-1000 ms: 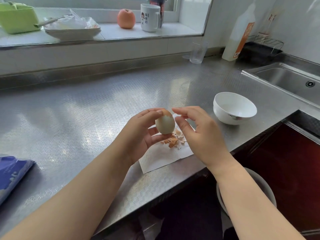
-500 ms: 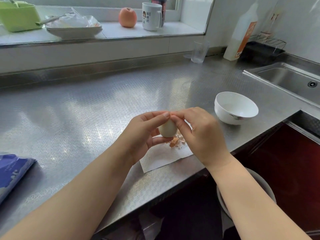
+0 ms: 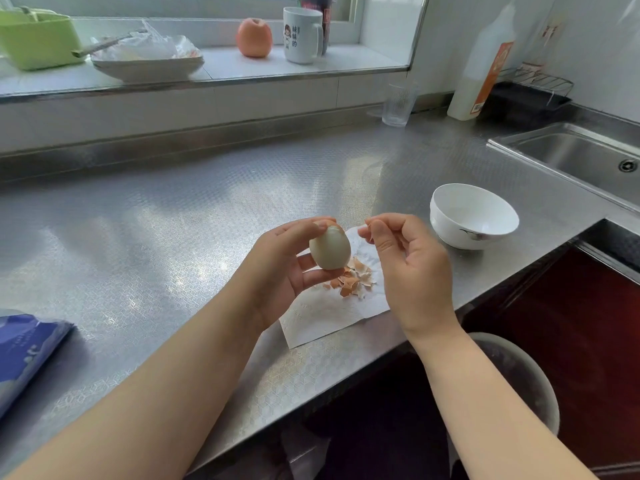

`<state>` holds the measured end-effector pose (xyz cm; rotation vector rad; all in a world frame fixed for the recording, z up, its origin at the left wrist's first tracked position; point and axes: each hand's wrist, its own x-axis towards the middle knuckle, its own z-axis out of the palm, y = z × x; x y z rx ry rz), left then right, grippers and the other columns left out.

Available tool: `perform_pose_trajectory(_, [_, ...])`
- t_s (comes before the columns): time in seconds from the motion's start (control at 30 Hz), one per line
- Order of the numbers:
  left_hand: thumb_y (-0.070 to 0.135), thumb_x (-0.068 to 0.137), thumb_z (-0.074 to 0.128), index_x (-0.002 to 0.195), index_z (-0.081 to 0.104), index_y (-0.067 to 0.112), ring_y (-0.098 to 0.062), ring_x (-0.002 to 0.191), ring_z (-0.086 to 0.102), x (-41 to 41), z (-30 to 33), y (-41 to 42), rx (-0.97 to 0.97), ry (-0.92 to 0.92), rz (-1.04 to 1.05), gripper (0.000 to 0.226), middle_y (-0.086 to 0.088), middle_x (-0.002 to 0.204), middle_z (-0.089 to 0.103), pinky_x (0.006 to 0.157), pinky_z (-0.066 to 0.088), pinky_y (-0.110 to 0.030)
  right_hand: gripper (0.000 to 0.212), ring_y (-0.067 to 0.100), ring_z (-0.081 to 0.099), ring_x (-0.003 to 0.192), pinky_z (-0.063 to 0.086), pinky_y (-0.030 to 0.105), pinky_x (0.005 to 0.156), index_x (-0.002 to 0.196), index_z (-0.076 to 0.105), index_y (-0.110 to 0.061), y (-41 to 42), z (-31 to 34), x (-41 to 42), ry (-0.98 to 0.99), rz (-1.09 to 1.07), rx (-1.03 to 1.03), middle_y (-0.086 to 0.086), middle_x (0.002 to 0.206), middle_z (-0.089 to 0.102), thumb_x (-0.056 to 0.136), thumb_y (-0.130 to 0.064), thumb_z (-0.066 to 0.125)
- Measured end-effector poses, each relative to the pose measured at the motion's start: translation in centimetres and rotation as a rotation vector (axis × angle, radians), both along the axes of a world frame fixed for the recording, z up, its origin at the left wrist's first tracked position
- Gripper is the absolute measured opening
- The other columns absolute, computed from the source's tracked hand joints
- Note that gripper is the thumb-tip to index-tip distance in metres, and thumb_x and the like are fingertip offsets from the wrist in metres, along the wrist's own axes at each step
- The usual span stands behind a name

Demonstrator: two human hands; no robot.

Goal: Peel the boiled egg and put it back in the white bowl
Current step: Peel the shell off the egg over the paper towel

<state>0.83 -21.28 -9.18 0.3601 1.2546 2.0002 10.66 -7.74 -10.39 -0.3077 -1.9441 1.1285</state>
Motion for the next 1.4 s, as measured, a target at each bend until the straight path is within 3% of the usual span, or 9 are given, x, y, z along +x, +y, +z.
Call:
perform_pose_trajectory(0.13, [0.018, 0.077, 0.065, 0.096, 0.074, 0.006, -0.028, 0.082, 0.071, -0.1, -0.1, 0.0, 0.014, -0.015, 0.012, 0.024, -0.014, 0.107, 0.064, 0.068, 0.060, -0.036, 0.014, -0.002, 0.062, 0.088, 0.042, 0.005, 0.078, 0.098, 0.072, -0.027, 1.1, -1.0, 0.8, -0.190, 0.030, 0.098, -0.016, 0.092, 0.065, 0.087, -0.019, 0.068])
perform_pose_trajectory(0.27, [0.018, 0.080, 0.063, 0.098, 0.075, 0.008, -0.028, 0.084, 0.071, 0.0, -0.3, 0.0, 0.008, 0.000, 0.020, 0.024, -0.014, 0.106, 0.063, 0.070, 0.060, -0.036, 0.024, -0.002, 0.061, 0.093, 0.040, 0.003, 0.080, 0.110, 0.071, -0.023, 1.6, -1.1, 1.1, -0.358, 0.081, 0.176, -0.011, 0.100, 0.071, 0.090, -0.012, 0.062])
perform_pose_trajectory(0.37, [0.015, 0.089, 0.061, 0.108, 0.073, 0.010, -0.028, 0.086, 0.072, 0.0, -0.3, 0.0, -0.005, 0.051, 0.022, 0.022, -0.011, 0.106, 0.066, 0.071, 0.060, -0.037, 0.031, -0.001, 0.060, 0.101, 0.041, 0.004, 0.085, 0.116, 0.067, -0.026, 1.3, 0.0, 1.0, -0.299, 0.099, 0.163, -0.012, 0.106, 0.070, 0.095, -0.009, 0.053])
perform_pose_trajectory(0.43, [0.012, 0.093, 0.060, 0.113, 0.069, 0.013, -0.027, 0.083, 0.072, 0.1, -0.3, 0.0, -0.009, 0.072, 0.011, 0.021, -0.008, 0.101, 0.069, 0.070, 0.061, -0.038, 0.024, 0.004, 0.060, 0.103, 0.044, 0.010, 0.087, 0.114, 0.066, -0.028, 0.8, 0.9, 0.8, -0.209, 0.147, 0.169, -0.014, 0.108, 0.066, 0.093, -0.018, 0.059])
perform_pose_trajectory(0.7, [0.017, 0.088, 0.068, 0.103, 0.066, 0.011, -0.030, 0.085, 0.073, 0.1, -0.5, -0.1, -0.028, 0.114, -0.038, 0.017, -0.008, 0.097, 0.075, 0.069, 0.062, -0.038, 0.012, 0.012, 0.062, 0.095, 0.049, 0.035, 0.086, 0.096, 0.073, -0.017, 0.6, 2.1, -0.1, -0.192, 0.203, 0.239, -0.007, 0.093, 0.067, 0.085, -0.022, 0.071])
perform_pose_trajectory(0.83, [0.019, 0.084, 0.072, 0.105, 0.067, 0.008, -0.030, 0.087, 0.074, 0.2, -0.4, -0.1, -0.058, 0.118, -0.043, 0.024, -0.010, 0.097, 0.075, 0.067, 0.061, -0.038, 0.009, 0.019, 0.062, 0.085, 0.049, 0.035, 0.078, 0.094, 0.073, -0.011, 0.9, 1.7, -0.2, -0.133, 0.130, 0.490, 0.000, 0.088, 0.071, 0.088, -0.017, 0.069])
perform_pose_trajectory(1.0, [0.012, 0.090, 0.067, 0.103, 0.067, 0.007, -0.030, 0.084, 0.073, 0.3, -0.4, 0.1, -0.069, 0.099, -0.031, 0.015, -0.011, 0.094, 0.074, 0.065, 0.061, -0.037, 0.016, 0.023, 0.061, 0.078, 0.048, 0.032, 0.073, 0.089, 0.071, -0.006, 1.1, 1.2, -0.4, -0.054, 0.037, 0.710, 0.005, 0.082, 0.070, 0.092, -0.018, 0.062])
perform_pose_trajectory(1.2, [0.013, 0.090, 0.067, 0.102, 0.067, 0.008, -0.028, 0.080, 0.073, 0.3, -0.3, 0.1, -0.063, 0.115, -0.033, 0.013, -0.008, 0.090, 0.074, 0.068, 0.062, -0.038, 0.011, 0.022, 0.059, 0.078, 0.044, 0.023, 0.074, 0.087, 0.068, -0.003, 0.4, 0.6, -0.7, -0.015, 0.005, 0.604, 0.006, 0.082, 0.068, 0.092, -0.011, 0.062])
perform_pose_trajectory(1.4, [0.013, 0.090, 0.068, 0.099, 0.070, 0.009, -0.031, 0.084, 0.072, 0.2, -0.2, 0.1, -0.066, 0.113, -0.024, 0.011, -0.011, 0.094, 0.071, 0.069, 0.062, -0.040, 0.008, 0.018, 0.060, 0.081, 0.047, 0.025, 0.075, 0.090, 0.065, -0.006, 0.1, 0.5, -0.8, -0.045, 0.029, 0.391, 0.001, 0.085, 0.066, 0.092, -0.013, 0.060])
